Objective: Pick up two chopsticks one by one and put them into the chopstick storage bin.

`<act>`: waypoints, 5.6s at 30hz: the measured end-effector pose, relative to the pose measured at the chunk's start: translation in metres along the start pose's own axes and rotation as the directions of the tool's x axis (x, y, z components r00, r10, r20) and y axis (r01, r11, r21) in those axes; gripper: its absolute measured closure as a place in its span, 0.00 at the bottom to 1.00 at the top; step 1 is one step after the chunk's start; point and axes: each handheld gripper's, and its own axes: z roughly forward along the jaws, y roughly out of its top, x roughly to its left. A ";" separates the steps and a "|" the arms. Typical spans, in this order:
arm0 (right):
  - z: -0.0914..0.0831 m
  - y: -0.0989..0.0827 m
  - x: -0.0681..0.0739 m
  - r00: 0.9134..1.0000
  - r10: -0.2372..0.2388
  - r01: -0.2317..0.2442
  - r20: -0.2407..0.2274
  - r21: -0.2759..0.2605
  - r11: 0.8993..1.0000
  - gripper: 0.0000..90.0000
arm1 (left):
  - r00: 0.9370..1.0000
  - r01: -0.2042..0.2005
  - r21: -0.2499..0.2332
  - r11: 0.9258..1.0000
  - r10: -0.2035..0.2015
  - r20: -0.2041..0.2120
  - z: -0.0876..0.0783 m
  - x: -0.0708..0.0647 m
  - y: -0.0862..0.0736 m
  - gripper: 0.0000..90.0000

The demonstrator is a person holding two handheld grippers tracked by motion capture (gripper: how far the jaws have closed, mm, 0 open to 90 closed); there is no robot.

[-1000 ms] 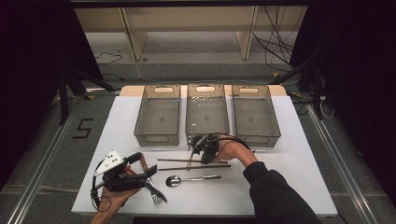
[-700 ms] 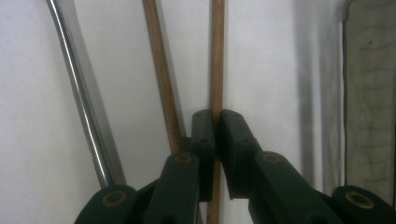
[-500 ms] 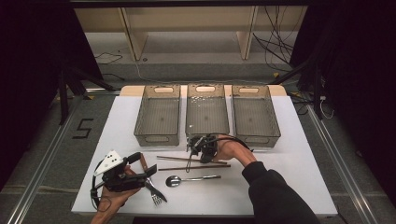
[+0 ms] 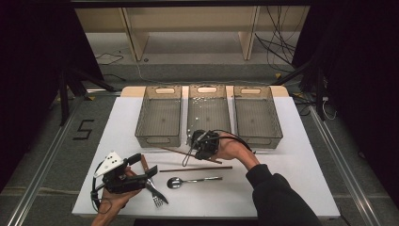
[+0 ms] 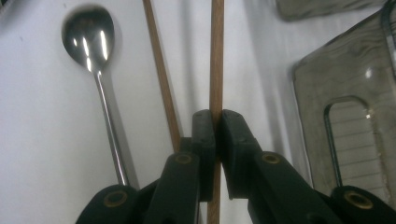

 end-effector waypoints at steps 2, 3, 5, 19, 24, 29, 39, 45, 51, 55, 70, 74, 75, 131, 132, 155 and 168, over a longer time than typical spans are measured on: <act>-0.003 0.001 0.000 1.000 0.011 -0.011 0.003 -0.012 1.000 0.94 | 1.000 -0.001 -0.001 1.000 0.001 0.000 0.000 0.000 0.000 0.18; -0.004 0.002 -0.001 1.000 0.024 -0.024 0.009 -0.030 0.999 0.94 | 1.000 -0.001 -0.001 1.000 0.001 -0.001 0.000 0.000 0.000 0.17; -0.006 0.003 -0.001 0.999 0.041 -0.040 0.010 -0.043 0.998 0.94 | 1.000 -0.002 -0.001 1.000 0.002 -0.001 0.000 0.001 0.000 0.17; -0.027 0.014 -0.010 0.988 0.154 -0.154 -0.017 -0.204 0.967 0.94 | 1.000 0.000 -0.004 1.000 0.000 -0.005 -0.001 0.001 0.000 0.17; -0.033 0.024 -0.016 0.972 0.236 -0.232 -0.018 -0.270 0.935 0.94 | 1.000 0.002 -0.007 1.000 -0.002 -0.006 -0.001 0.001 0.000 0.17; -0.036 0.036 -0.027 0.950 0.312 -0.304 -0.028 -0.315 0.899 0.94 | 1.000 0.011 -0.014 1.000 -0.011 -0.005 -0.001 0.001 0.000 0.17; -0.033 0.059 -0.048 0.889 0.456 -0.434 -0.038 -0.385 0.814 0.94 | 1.000 0.008 -0.012 1.000 -0.008 -0.003 -0.002 0.002 0.001 0.17; -0.031 0.073 -0.058 0.861 0.506 -0.479 -0.047 -0.406 0.778 0.94 | 1.000 0.009 -0.015 1.000 -0.009 -0.002 -0.003 0.002 0.001 0.17; -0.031 0.085 -0.067 0.837 0.543 -0.514 -0.063 -0.430 0.742 0.94 | 1.000 0.009 -0.017 1.000 -0.009 0.000 -0.003 0.003 0.001 0.17; -0.029 0.091 -0.069 0.823 0.563 -0.531 -0.066 -0.438 0.725 0.94 | 1.000 0.011 -0.019 1.000 -0.011 0.001 -0.003 0.003 0.001 0.17; -0.014 0.097 -0.078 0.782 0.620 -0.576 -0.059 -0.448 0.684 0.94 | 1.000 0.011 -0.018 1.000 -0.011 0.004 -0.003 0.002 0.001 0.17; -0.008 0.098 -0.079 0.771 0.633 -0.590 -0.061 -0.442 0.676 0.94 | 1.000 0.009 -0.018 1.000 -0.009 0.004 -0.003 0.002 0.001 0.17; -0.007 0.099 -0.079 0.770 0.636 -0.591 -0.058 -0.441 0.675 0.94 | 1.000 0.007 -0.018 1.000 -0.007 0.004 -0.003 0.003 0.001 0.17; -0.037 0.022 -0.003 0.973 0.230 -0.222 -0.009 -0.301 0.927 0.35 | 1.000 0.026 -0.020 0.999 -0.026 0.000 -0.003 0.004 0.001 0.17; -0.036 0.021 -0.002 0.975 0.222 -0.213 -0.004 -0.297 0.931 0.35 | 1.000 0.027 -0.019 0.999 -0.027 0.000 -0.003 0.004 0.001 0.17; -0.010 -0.010 0.011 0.986 0.169 -0.167 0.007 -0.110 0.980 0.32 | 1.000 0.027 -0.018 0.999 -0.027 0.000 -0.002 0.004 0.001 0.17; 0.004 -0.019 0.016 0.994 0.112 -0.112 0.010 0.006 0.994 0.49 | 1.000 0.025 -0.016 1.000 -0.025 -0.001 -0.002 0.004 0.001 0.17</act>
